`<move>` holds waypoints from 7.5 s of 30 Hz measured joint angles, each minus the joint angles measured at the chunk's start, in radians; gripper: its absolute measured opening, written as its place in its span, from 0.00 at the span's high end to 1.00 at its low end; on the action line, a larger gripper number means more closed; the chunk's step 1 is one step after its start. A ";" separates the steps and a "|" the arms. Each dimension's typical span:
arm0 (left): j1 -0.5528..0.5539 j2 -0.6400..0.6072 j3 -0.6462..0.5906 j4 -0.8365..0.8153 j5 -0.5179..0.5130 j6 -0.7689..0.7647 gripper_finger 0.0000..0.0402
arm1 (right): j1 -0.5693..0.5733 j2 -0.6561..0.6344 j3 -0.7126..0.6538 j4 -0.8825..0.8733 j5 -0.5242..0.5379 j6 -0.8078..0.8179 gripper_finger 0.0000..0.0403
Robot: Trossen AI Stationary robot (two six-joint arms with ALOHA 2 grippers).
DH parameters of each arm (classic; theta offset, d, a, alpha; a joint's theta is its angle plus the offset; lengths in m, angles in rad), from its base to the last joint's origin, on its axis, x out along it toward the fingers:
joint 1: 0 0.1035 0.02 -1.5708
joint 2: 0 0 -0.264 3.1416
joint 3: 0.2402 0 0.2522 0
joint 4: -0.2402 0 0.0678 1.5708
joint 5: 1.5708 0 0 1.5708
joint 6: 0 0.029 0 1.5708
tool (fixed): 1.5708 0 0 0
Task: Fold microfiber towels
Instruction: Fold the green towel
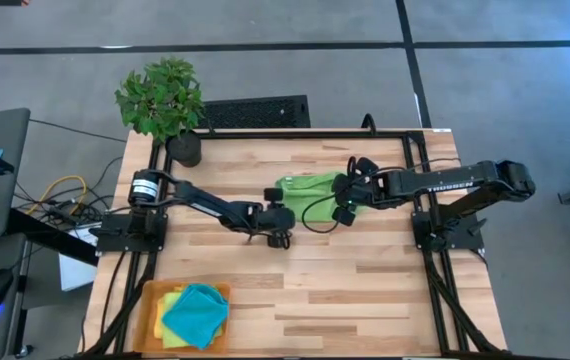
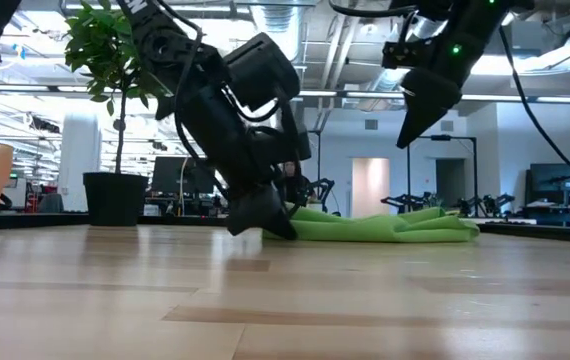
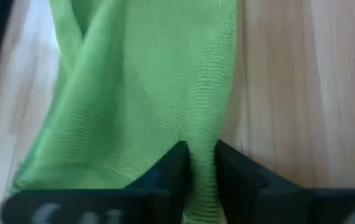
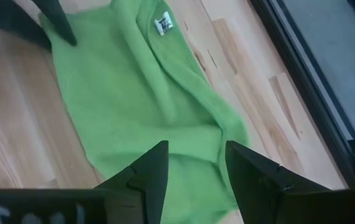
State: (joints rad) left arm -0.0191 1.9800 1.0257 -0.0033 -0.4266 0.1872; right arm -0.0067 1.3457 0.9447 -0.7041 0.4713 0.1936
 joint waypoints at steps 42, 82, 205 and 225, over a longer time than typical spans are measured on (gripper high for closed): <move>-0.078 -0.265 -0.008 -0.321 0.001 -0.099 1.00 | -0.191 0.140 -0.308 0.563 -0.185 -0.548 0.55; -0.135 -0.268 0.021 -0.399 0.002 -0.124 1.00 | -0.056 0.057 -0.284 0.553 -0.373 -0.403 0.55; 0.117 0.102 0.583 -0.419 0.257 0.545 1.00 | 0.046 -0.164 -0.094 0.097 -0.230 -0.296 0.55; 0.143 0.100 0.605 -0.286 0.237 0.794 1.00 | 0.044 -0.188 -0.092 0.044 -0.185 -0.271 0.55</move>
State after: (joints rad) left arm 0.1242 2.0804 1.6306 -0.2889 -0.1892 0.9816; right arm 0.0372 1.1577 0.8522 -0.6596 0.2858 -0.0772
